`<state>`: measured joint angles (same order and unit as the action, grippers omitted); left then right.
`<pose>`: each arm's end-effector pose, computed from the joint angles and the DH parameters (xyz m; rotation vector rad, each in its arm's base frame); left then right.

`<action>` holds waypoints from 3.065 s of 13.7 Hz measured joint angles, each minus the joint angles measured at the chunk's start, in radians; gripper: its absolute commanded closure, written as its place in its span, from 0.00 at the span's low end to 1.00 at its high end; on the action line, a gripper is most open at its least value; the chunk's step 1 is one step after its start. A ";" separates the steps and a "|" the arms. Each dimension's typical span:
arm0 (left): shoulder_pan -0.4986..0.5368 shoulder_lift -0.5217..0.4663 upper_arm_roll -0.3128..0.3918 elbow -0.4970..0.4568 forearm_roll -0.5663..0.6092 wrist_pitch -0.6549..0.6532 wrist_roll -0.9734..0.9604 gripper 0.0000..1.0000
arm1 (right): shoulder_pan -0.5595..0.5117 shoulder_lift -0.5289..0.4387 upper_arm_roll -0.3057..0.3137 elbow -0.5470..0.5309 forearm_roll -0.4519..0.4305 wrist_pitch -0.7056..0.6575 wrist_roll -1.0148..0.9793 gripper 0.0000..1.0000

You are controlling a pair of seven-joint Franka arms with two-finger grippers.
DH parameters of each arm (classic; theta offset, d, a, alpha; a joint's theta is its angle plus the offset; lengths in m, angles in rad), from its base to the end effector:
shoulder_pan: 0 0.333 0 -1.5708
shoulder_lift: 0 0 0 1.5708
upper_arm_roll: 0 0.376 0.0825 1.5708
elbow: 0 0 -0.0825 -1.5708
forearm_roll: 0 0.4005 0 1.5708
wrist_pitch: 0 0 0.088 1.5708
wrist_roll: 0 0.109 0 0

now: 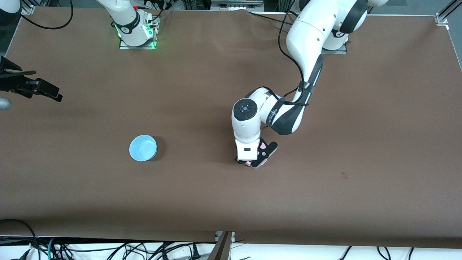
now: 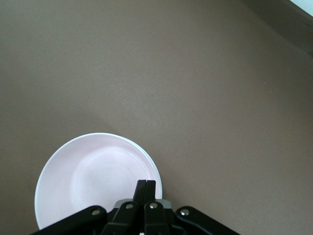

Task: Stack pink and blue bowls on white bowl
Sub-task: 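Lower the pink bowl into the white bowl with the left gripper, then open the left gripper and raise it while the right gripper reaches the blue bowl, then grasp the blue bowl's rim with the right gripper while the left gripper withdraws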

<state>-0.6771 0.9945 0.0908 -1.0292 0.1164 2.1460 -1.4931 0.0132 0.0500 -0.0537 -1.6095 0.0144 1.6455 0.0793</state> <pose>0.6997 -0.4955 0.2726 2.8570 1.2137 0.3340 0.5935 -0.0217 0.6409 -3.1244 0.1891 0.0221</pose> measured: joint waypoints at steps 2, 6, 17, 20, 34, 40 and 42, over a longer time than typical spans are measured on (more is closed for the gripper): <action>-0.003 0.007 0.001 0.000 0.000 0.017 -0.015 1.00 | 0.000 0.000 0.000 0.000 0.000 0.000 0.000 0.00; -0.013 0.020 0.007 0.001 0.000 0.069 -0.056 1.00 | 0.000 0.000 0.000 0.000 0.000 0.000 0.000 0.00; -0.031 0.044 0.037 0.024 0.000 0.063 -0.067 1.00 | 0.000 0.000 0.000 0.000 0.000 0.000 0.000 0.00; -0.014 0.012 0.041 0.050 -0.002 -0.018 -0.062 1.00 | 0.000 0.000 0.000 0.000 0.000 -0.002 0.002 0.00; 0.207 -0.271 0.042 0.064 -0.138 -0.518 0.668 1.00 | 0.037 0.296 0.015 -0.031 0.002 0.190 -0.017 0.00; 0.358 -0.370 0.043 0.062 -0.144 -0.596 1.041 1.00 | 0.095 0.508 0.017 -0.045 0.009 0.447 -0.012 0.06; 0.382 -0.386 0.043 0.060 -0.149 -0.613 1.111 1.00 | 0.097 0.534 0.017 -0.044 0.057 0.478 -0.012 0.09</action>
<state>-0.2950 0.6089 0.1337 -0.9688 -0.0321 1.5327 -0.3818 0.1099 0.5838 -0.0371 -1.6532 0.0715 2.1240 0.0669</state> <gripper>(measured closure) 0.991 0.044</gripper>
